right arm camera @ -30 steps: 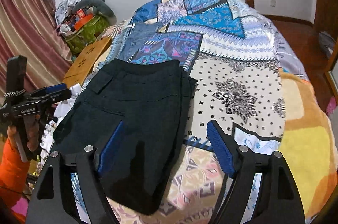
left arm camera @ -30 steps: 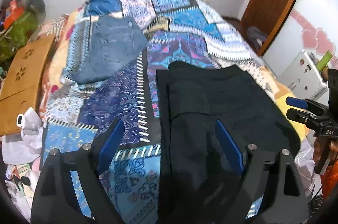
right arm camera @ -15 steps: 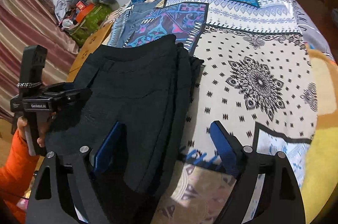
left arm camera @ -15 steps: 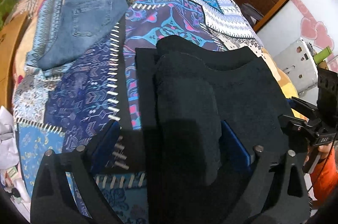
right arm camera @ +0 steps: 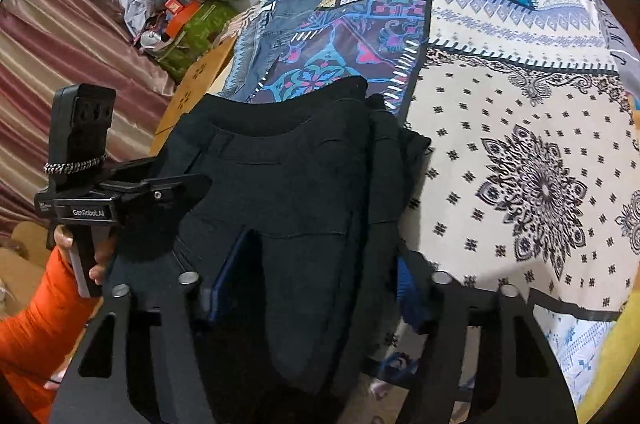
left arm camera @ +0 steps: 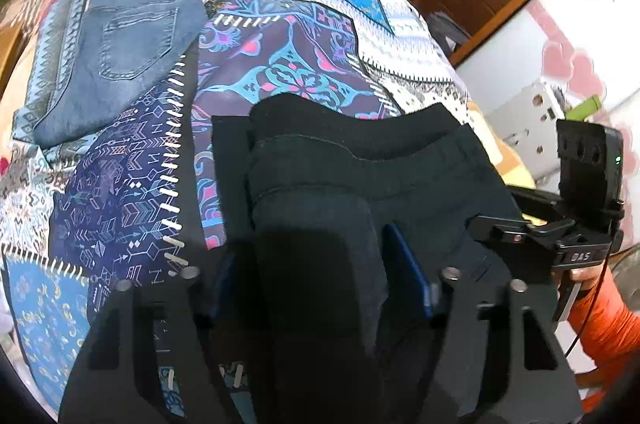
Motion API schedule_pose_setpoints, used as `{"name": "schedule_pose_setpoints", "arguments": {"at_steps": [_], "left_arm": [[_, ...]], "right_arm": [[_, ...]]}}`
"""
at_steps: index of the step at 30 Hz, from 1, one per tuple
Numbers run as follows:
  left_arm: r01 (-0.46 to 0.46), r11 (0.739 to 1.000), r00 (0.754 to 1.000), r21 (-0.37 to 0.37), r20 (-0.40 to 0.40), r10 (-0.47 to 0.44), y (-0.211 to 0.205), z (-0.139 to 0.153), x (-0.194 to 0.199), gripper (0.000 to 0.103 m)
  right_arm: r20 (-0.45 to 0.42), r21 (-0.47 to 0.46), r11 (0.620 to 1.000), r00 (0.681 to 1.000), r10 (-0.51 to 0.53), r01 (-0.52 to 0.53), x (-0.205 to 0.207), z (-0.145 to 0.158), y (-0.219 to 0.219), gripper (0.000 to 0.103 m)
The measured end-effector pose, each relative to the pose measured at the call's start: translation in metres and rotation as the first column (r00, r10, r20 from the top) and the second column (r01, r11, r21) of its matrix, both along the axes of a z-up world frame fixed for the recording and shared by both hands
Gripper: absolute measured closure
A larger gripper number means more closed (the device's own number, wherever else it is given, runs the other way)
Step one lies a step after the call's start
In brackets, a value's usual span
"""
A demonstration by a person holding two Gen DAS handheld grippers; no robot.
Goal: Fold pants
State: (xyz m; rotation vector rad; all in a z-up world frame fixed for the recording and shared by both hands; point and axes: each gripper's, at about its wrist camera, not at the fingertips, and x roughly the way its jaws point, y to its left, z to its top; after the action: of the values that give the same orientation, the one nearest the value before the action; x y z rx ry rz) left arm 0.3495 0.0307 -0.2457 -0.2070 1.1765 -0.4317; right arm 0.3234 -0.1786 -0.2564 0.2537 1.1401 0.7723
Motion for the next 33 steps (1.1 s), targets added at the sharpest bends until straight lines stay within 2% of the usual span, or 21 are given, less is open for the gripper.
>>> {"name": "schedule_pose_setpoints", "arguments": {"at_steps": [3,7,10,15,19,26,29,30,33], "left_arm": [[-0.011,1.000,1.000,-0.006,0.011,0.011,0.004,0.005,-0.003,0.050],[-0.019,1.000,0.999,0.005,0.042,0.019,0.001,0.015,-0.009,0.062],[-0.014,1.000,0.996,0.017,0.087,0.013,-0.004,0.029,-0.017,0.070],[-0.039,0.997,0.983,0.072,0.180,0.025,-0.010,0.059,-0.030,0.072],[-0.078,0.993,0.956,0.093,0.288,0.048,-0.002,0.094,-0.040,0.073],[-0.181,0.978,0.883,0.106,0.456,0.115,0.030,0.151,-0.039,0.073],[-0.219,0.971,0.859,0.096,0.491,0.145,0.044,0.164,-0.028,0.073],[-0.231,0.968,0.851,0.094,0.502,0.154,0.050,0.168,-0.023,0.073],[-0.258,0.960,0.834,0.109,0.526,0.165,0.064,0.175,-0.009,0.073]], "right_arm": [[-0.003,-0.002,1.000,1.000,0.005,-0.005,-0.003,0.003,0.002,0.063],[0.078,-0.055,0.998,0.997,0.019,-0.014,-0.012,0.020,0.009,0.075],[0.116,-0.072,0.997,0.993,0.028,-0.020,-0.016,0.032,0.013,0.077],[0.206,-0.077,0.997,0.978,0.031,-0.016,-0.024,0.060,0.018,0.079],[0.297,-0.087,0.996,0.954,0.039,-0.013,-0.025,0.086,0.034,0.079],[0.422,-0.042,0.999,0.906,0.016,0.002,-0.008,0.131,0.063,0.079],[0.468,-0.023,1.000,0.884,0.002,0.010,0.006,0.146,0.078,0.079],[0.515,-0.015,1.000,0.857,-0.009,0.019,0.012,0.149,0.083,0.080],[0.540,-0.002,1.000,0.841,-0.016,0.020,0.026,0.155,0.097,0.080]]}}
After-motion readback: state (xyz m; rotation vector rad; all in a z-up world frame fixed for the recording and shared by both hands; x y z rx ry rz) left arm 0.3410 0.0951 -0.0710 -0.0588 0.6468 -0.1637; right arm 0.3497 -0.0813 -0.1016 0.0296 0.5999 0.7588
